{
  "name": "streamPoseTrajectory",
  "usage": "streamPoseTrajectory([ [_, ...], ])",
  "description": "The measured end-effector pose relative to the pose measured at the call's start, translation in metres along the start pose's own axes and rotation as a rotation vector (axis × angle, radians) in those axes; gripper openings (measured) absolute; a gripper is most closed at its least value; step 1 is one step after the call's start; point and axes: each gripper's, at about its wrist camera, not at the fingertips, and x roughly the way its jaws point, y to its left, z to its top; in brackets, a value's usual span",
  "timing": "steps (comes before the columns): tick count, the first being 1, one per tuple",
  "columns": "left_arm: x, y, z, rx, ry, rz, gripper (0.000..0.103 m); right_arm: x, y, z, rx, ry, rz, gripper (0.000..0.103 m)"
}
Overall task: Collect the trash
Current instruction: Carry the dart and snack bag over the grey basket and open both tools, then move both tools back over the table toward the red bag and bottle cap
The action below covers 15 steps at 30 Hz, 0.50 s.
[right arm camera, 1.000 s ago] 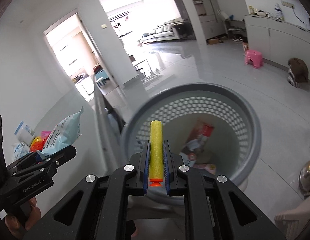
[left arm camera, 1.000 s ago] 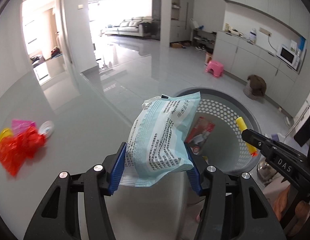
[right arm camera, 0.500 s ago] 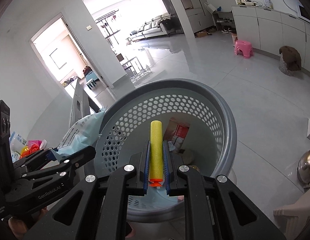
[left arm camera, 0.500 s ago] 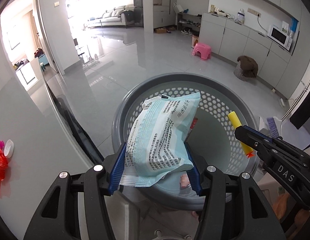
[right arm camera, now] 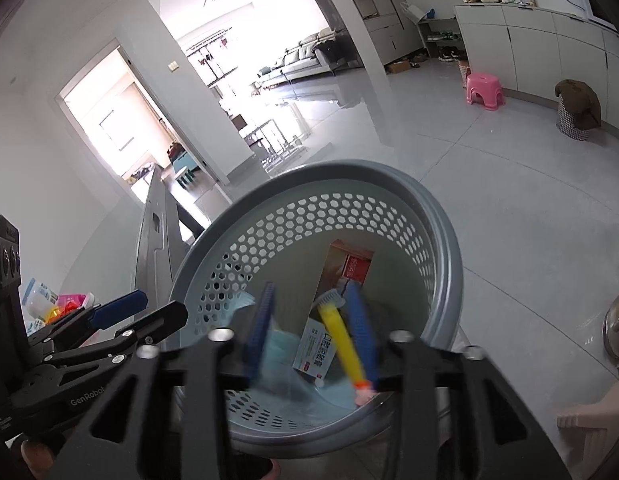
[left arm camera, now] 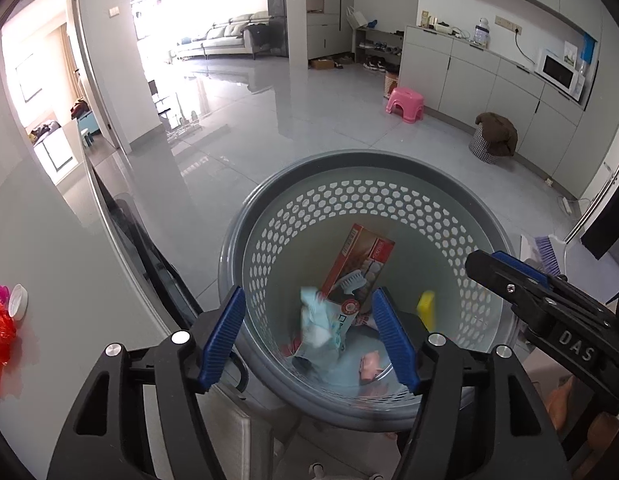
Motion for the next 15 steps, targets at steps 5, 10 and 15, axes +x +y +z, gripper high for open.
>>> streamPoseTrajectory([
  [5,-0.004,0.002,0.001,-0.011,-0.005,0.002,0.065,-0.003,0.002,-0.003,0.001,0.011,-0.002,0.046],
  [10,-0.009,0.004,0.003,-0.022,-0.006,0.011,0.066,-0.004,0.008,-0.003,0.003,0.023,-0.004,0.046],
  [15,-0.017,0.011,0.0,-0.039,-0.017,0.021,0.071,-0.01,0.011,-0.007,0.01,0.031,0.0,0.05],
])
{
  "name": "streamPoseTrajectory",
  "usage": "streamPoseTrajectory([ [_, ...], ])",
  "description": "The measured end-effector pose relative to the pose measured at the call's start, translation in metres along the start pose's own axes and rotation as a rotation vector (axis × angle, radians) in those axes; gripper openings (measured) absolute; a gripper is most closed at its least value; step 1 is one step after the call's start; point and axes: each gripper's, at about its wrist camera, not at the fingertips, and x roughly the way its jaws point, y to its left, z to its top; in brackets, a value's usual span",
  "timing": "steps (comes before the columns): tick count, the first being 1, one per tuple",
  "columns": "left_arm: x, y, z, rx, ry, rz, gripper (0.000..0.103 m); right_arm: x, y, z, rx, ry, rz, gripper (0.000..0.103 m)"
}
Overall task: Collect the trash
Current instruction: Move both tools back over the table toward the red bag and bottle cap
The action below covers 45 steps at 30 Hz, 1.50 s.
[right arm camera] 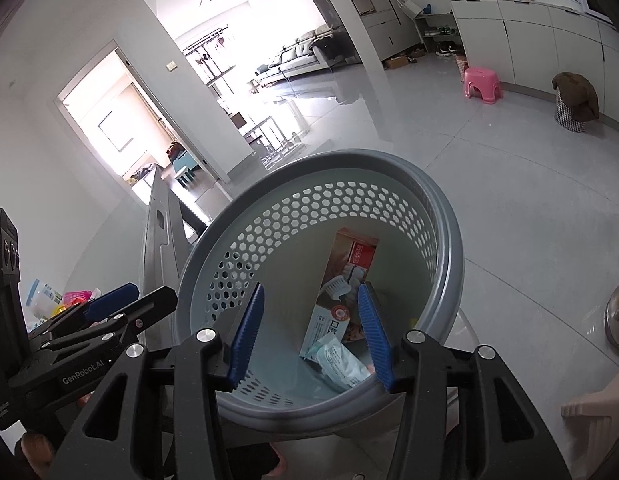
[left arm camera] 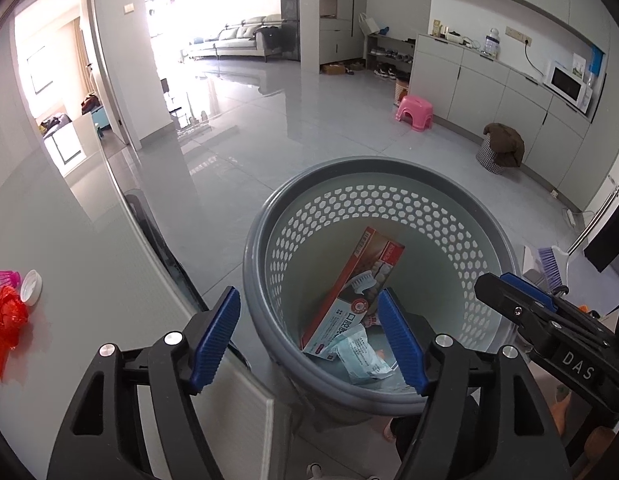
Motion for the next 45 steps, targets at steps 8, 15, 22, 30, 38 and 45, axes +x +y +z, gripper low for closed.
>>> streamPoseTrajectory([
  [8,-0.025,0.018,-0.012,-0.041,-0.033,0.022,0.083,-0.018,0.026,-0.006,-0.057,-0.023,0.0,0.066],
  [15,-0.058,0.052,-0.027,-0.096,-0.078,0.066,0.092,-0.02,0.062,-0.018,-0.125,0.002,0.067,0.074],
  [22,-0.094,0.115,-0.047,-0.19,-0.12,0.167,0.095,-0.013,0.133,-0.031,-0.24,0.028,0.182,0.078],
  [30,-0.126,0.198,-0.082,-0.329,-0.134,0.317,0.095,0.009,0.217,-0.049,-0.398,0.076,0.264,0.079],
  [38,-0.144,0.276,-0.121,-0.492,-0.119,0.432,0.095,0.039,0.293,-0.056,-0.523,0.123,0.335,0.079],
  [45,-0.149,0.32,-0.135,-0.557,-0.127,0.493,0.095,0.074,0.341,-0.06,-0.607,0.143,0.335,0.079],
])
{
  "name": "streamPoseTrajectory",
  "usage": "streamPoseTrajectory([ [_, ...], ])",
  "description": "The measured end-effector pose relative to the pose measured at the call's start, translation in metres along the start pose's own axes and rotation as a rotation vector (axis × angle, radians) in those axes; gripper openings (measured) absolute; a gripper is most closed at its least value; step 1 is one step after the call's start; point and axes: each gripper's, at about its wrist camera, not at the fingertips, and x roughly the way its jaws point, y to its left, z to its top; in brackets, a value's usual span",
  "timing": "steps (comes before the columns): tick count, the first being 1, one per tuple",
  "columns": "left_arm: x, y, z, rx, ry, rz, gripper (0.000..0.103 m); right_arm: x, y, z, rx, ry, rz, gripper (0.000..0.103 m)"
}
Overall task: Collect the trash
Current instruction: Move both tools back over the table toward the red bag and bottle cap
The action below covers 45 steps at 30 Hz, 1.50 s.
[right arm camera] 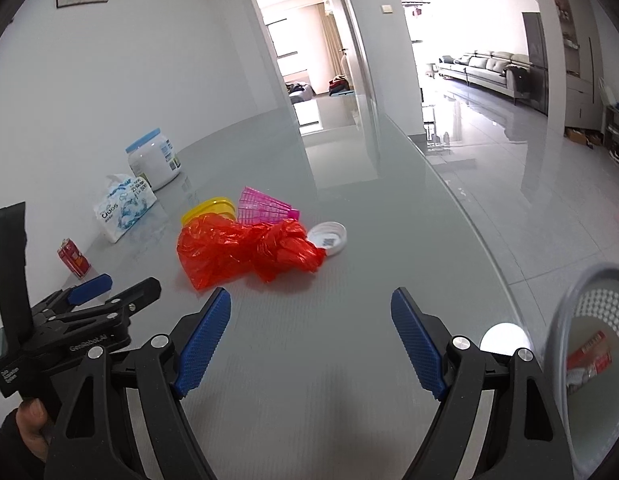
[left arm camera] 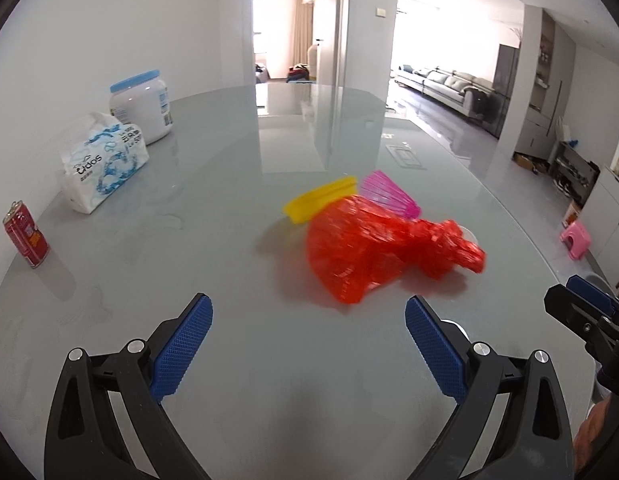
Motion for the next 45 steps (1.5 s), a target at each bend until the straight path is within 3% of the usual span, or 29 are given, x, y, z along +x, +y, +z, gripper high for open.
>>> streamPoseTrajectory([
  [7,0.012,0.016,0.002,-0.031,0.018,0.006,0.095,0.034,0.006,0.027,-0.054,0.009,-0.074,0.079],
  [20,0.011,0.017,0.001,-0.036,0.021,-0.006,0.095,0.1,-0.025,0.062,-0.005,0.12,-0.156,0.079],
  [27,0.012,0.02,0.001,-0.051,0.026,-0.014,0.095,0.111,-0.005,0.054,-0.088,0.172,-0.164,0.079],
  [34,0.011,0.021,0.002,-0.058,0.023,-0.015,0.095,0.108,0.019,0.041,-0.149,0.202,-0.111,0.079],
  [45,0.012,0.024,0.003,-0.063,0.023,-0.018,0.095,0.128,-0.002,0.052,-0.092,0.234,-0.162,0.078],
])
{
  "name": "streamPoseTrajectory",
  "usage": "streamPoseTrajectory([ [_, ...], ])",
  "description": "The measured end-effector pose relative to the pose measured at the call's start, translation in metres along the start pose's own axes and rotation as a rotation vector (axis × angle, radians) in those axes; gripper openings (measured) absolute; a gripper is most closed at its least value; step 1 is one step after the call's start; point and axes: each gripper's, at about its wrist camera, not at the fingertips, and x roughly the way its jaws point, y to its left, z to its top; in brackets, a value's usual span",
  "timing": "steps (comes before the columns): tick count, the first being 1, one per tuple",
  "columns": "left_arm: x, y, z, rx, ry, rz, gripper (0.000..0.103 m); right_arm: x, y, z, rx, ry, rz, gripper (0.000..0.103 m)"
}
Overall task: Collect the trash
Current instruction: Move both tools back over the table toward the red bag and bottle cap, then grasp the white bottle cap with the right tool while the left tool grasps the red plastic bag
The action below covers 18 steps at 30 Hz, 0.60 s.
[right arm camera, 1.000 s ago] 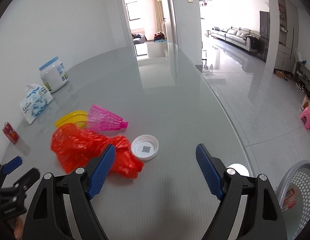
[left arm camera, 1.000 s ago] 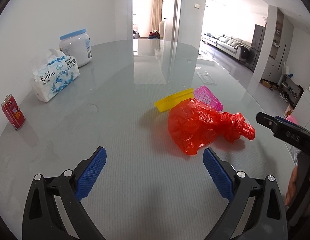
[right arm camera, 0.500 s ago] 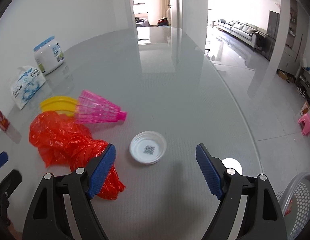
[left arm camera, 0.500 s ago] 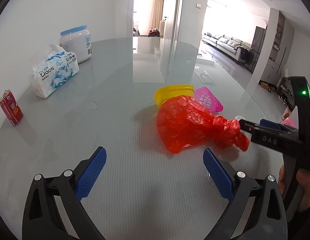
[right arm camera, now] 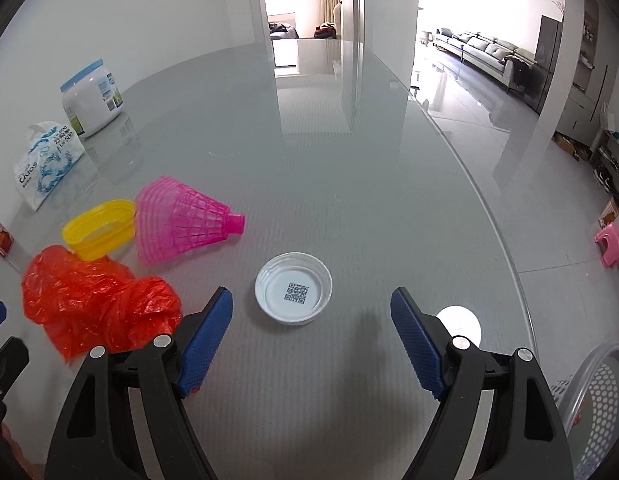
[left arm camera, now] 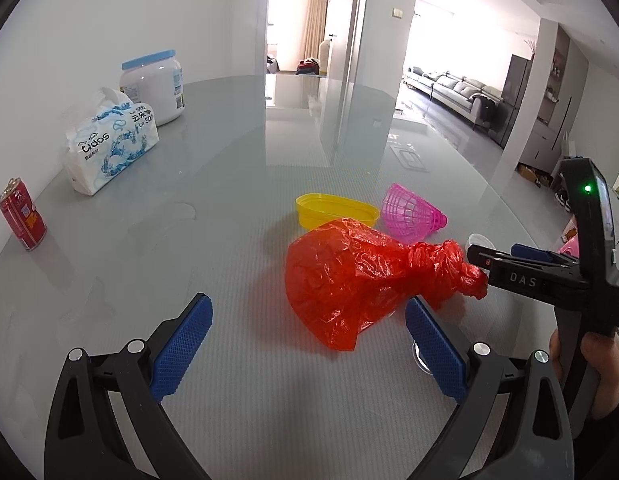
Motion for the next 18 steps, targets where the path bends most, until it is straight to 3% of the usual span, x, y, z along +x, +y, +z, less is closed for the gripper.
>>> streamPoseTrajectory([
  [5,0.0,0.0,0.0,-0.003,0.003,0.001,0.095,0.009,0.005,0.005,-0.015,0.018,-0.008,0.077],
  [11,0.002,0.001,0.001,-0.001,0.007,0.0,0.095,0.011,0.014,0.006,-0.051,0.007,-0.029,0.057],
  [13,0.002,0.001,0.001,-0.002,0.008,0.0,0.095,0.009,0.018,0.006,-0.067,-0.001,-0.027,0.04],
  [18,0.005,0.001,0.0,-0.001,0.012,0.008,0.095,0.004,0.014,0.0,-0.039,-0.012,0.001,0.039],
])
